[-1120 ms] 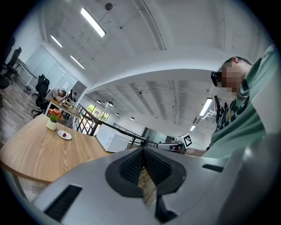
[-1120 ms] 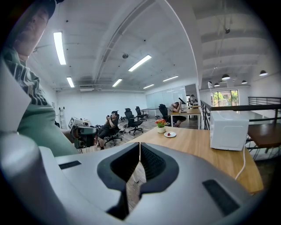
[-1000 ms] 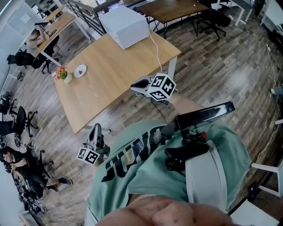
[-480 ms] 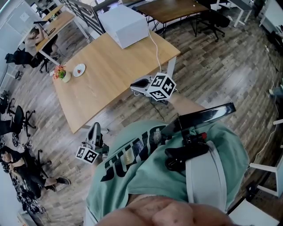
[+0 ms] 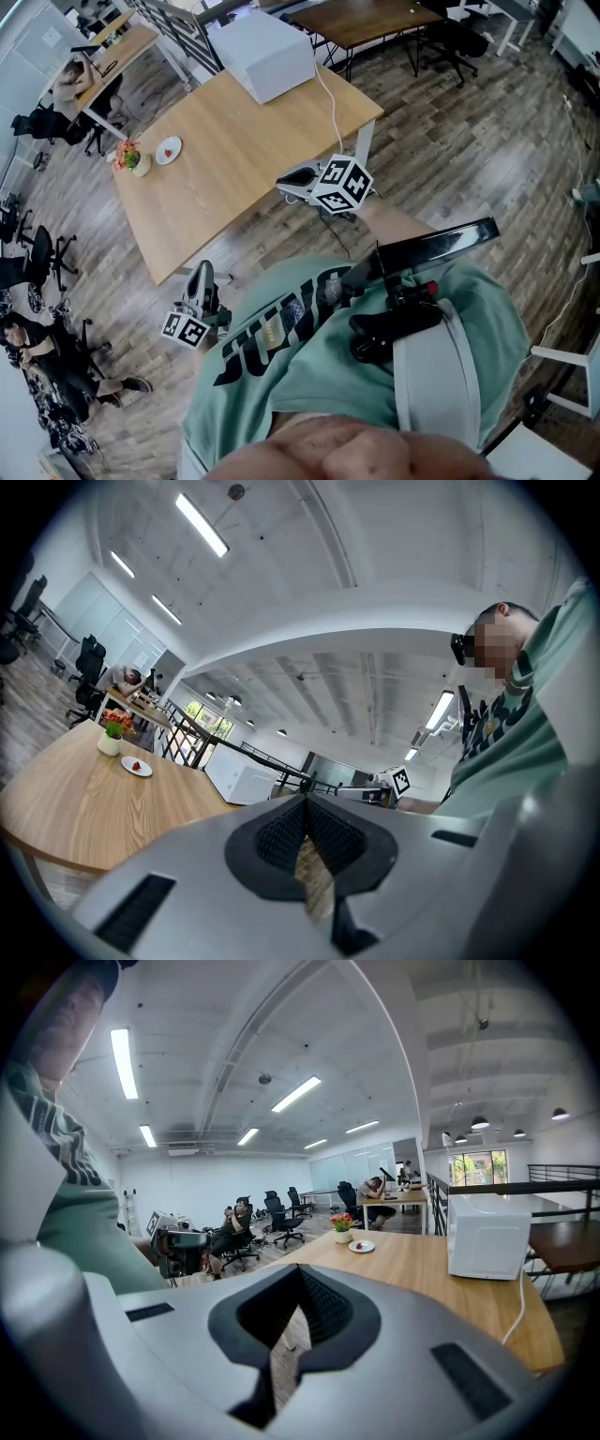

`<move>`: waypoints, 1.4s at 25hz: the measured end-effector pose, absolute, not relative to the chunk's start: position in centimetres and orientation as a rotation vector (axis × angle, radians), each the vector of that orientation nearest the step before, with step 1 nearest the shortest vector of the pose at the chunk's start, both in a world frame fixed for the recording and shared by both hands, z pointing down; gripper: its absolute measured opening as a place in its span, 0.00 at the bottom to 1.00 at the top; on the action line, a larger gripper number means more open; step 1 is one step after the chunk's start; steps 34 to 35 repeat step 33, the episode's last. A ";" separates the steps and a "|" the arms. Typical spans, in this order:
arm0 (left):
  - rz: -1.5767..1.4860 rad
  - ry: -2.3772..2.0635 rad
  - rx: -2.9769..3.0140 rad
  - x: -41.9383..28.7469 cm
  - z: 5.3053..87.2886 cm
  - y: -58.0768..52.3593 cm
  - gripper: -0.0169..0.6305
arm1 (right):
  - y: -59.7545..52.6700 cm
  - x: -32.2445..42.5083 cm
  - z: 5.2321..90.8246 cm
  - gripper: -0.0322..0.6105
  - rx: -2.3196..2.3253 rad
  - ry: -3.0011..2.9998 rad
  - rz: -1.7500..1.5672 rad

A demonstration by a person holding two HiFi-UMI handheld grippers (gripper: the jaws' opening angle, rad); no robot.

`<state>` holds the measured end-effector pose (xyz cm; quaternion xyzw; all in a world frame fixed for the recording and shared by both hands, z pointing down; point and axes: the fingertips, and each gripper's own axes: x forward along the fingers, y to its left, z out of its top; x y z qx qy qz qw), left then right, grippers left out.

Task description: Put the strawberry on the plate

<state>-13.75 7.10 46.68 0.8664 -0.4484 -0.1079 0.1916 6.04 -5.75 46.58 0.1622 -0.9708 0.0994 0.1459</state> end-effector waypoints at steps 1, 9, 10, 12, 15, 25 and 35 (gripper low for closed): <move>-0.301 -1.259 2.433 -13.7 46.6 7.1 0.03 | -5.8 6.0 46.5 0.06 0.468 -2.798 0.288; -0.280 -1.252 2.449 -12.6 46.5 6.4 0.03 | -6.2 7.4 46.5 0.06 0.483 -2.805 0.241; -0.278 -1.250 2.451 -12.3 46.4 6.4 0.03 | -6.2 7.7 46.5 0.06 0.485 -2.805 0.241; -0.272 -1.246 2.457 -11.6 46.2 6.3 0.03 | -6.1 8.4 46.4 0.06 0.488 -2.807 0.240; -0.261 -1.241 2.466 -10.6 45.9 6.2 0.03 | -6.1 9.3 46.4 0.06 0.490 -2.811 0.241; -0.215 -1.223 2.478 -5.5 45.4 4.9 0.03 | -7.0 14.4 46.6 0.06 0.500 -2.836 0.271; -0.179 -1.200 2.485 0.5 45.7 3.5 0.03 | -8.1 20.0 47.8 0.06 0.495 -2.846 0.310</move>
